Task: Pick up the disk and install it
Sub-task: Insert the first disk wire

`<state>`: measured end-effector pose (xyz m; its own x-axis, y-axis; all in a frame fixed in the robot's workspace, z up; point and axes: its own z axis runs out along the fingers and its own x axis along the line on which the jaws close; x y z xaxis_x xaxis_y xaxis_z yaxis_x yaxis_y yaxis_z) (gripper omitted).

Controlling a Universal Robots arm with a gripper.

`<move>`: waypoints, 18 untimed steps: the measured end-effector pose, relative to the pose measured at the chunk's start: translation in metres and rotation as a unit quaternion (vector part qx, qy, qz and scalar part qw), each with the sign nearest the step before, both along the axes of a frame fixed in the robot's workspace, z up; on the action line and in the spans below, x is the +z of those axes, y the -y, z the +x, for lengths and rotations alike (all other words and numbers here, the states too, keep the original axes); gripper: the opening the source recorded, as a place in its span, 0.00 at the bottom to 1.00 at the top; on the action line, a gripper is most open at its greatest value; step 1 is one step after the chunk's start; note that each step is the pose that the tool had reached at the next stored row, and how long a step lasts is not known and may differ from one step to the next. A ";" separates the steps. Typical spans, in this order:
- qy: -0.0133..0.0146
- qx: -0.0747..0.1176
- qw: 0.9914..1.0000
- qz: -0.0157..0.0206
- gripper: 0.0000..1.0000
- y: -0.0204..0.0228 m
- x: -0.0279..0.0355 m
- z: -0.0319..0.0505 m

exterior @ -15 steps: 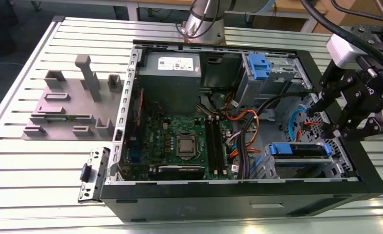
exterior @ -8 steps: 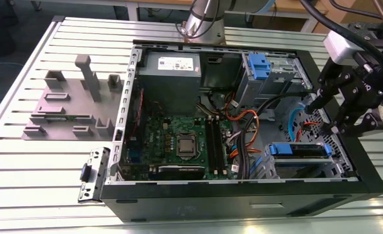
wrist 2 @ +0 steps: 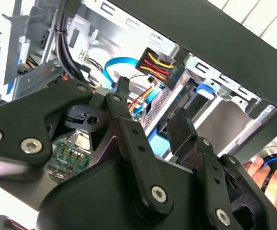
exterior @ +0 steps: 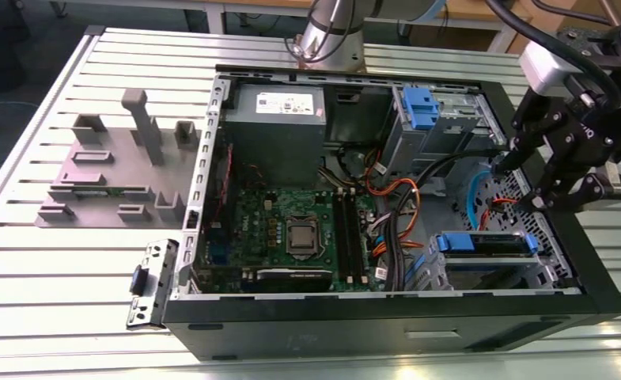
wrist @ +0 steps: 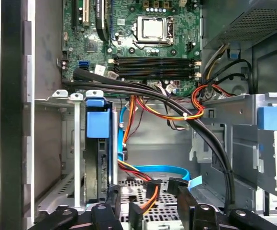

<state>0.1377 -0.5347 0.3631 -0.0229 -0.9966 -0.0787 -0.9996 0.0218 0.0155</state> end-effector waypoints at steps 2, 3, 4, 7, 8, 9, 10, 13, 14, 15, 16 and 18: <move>0.000 0.000 1.000 0.000 0.59 -0.0032 -0.0001 0.0000; 0.000 0.001 1.000 0.000 0.59 -0.0049 -0.0002 0.0000; 0.000 0.001 1.000 0.000 0.59 -0.0062 -0.0003 0.0000; 0.000 0.001 1.000 0.000 0.59 -0.0067 -0.0006 0.0009; 0.000 0.001 1.000 0.000 0.59 -0.0067 -0.0007 0.0013; 0.000 0.001 1.000 0.000 0.59 -0.0067 -0.0009 0.0021; 0.000 0.001 1.000 -0.001 0.59 -0.0066 -0.0010 0.0028; 0.000 0.001 1.000 -0.001 0.59 -0.0064 -0.0012 0.0053; 0.000 0.001 1.000 -0.002 0.59 -0.0062 -0.0013 0.0063; 0.000 0.001 1.000 -0.002 0.59 -0.0059 -0.0014 0.0078; 0.000 0.001 1.000 -0.002 0.59 -0.0054 -0.0016 0.0091; 0.000 0.001 1.000 -0.003 0.59 -0.0042 -0.0019 0.0117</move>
<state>0.1493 -0.5305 0.3612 -0.0207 -0.9971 -0.0728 -0.9997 0.0196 0.0155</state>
